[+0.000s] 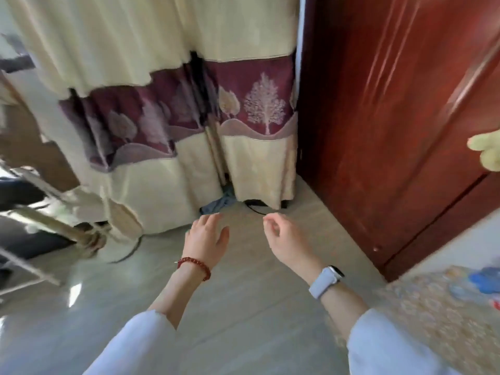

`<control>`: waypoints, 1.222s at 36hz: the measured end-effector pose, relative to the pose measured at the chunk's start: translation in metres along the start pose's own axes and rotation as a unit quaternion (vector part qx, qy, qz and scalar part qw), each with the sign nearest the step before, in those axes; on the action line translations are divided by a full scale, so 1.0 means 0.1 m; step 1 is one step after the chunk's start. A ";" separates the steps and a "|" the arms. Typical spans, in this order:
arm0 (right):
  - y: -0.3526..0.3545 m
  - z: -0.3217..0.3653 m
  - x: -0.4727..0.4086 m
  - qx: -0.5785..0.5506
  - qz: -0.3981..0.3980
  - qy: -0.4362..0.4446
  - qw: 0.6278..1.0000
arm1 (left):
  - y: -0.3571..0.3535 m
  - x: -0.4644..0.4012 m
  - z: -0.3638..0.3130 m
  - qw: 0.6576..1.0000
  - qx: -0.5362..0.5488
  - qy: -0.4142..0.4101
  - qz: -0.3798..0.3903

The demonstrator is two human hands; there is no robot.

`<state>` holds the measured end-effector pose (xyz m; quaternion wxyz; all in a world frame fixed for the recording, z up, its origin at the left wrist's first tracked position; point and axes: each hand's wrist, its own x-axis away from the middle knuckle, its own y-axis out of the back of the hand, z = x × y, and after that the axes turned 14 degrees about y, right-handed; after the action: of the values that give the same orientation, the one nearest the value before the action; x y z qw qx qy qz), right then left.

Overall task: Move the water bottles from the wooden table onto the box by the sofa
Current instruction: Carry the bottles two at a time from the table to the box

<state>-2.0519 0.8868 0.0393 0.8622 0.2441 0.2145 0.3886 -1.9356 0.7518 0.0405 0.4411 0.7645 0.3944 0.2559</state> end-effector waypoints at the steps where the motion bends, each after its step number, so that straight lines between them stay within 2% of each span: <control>1: -0.28 0.24 -0.11 -0.003 0.017 0.023 1.000 | 0.22 -0.02 0.33 1.000 0.005 0.023 -0.017; 5: -1.38 1.15 -0.43 -0.005 0.119 0.097 0.988 | 1.04 0.01 1.59 0.988 0.028 0.128 -0.087; 8: -2.19 1.75 -0.54 -0.009 0.218 0.148 0.965 | 1.53 0.19 2.45 0.967 0.044 0.204 -0.145; 14: -3.66 2.74 -0.64 0.009 0.392 0.253 0.884 | 2.14 0.61 3.85 0.907 0.076 0.345 -0.230; 18: -4.60 3.31 -0.70 0.021 0.466 0.317 0.826 | 2.49 0.74 4.65 0.868 0.068 0.418 -0.257; 30: -7.14 5.30 -1.05 0.009 0.528 0.461 0.713 | 3.96 0.57 6.91 0.771 0.079 0.544 -0.323; 34: -8.02 6.10 -0.81 -0.008 0.563 0.504 0.655 | 4.45 0.79 7.66 0.714 0.086 0.592 -0.364; 40: -9.09 6.99 -0.31 -0.033 0.588 0.547 0.595 | 4.97 1.28 8.72 0.655 0.086 0.637 -0.398; 44: -9.97 7.68 0.03 -0.037 0.592 0.564 0.575 | 5.48 1.64 9.62 0.631 0.088 0.647 -0.418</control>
<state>-1.0569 0.1164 0.0592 0.1538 0.0160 0.4501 0.8795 -0.9264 0.2686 0.0659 0.0627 0.1907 0.8768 0.4369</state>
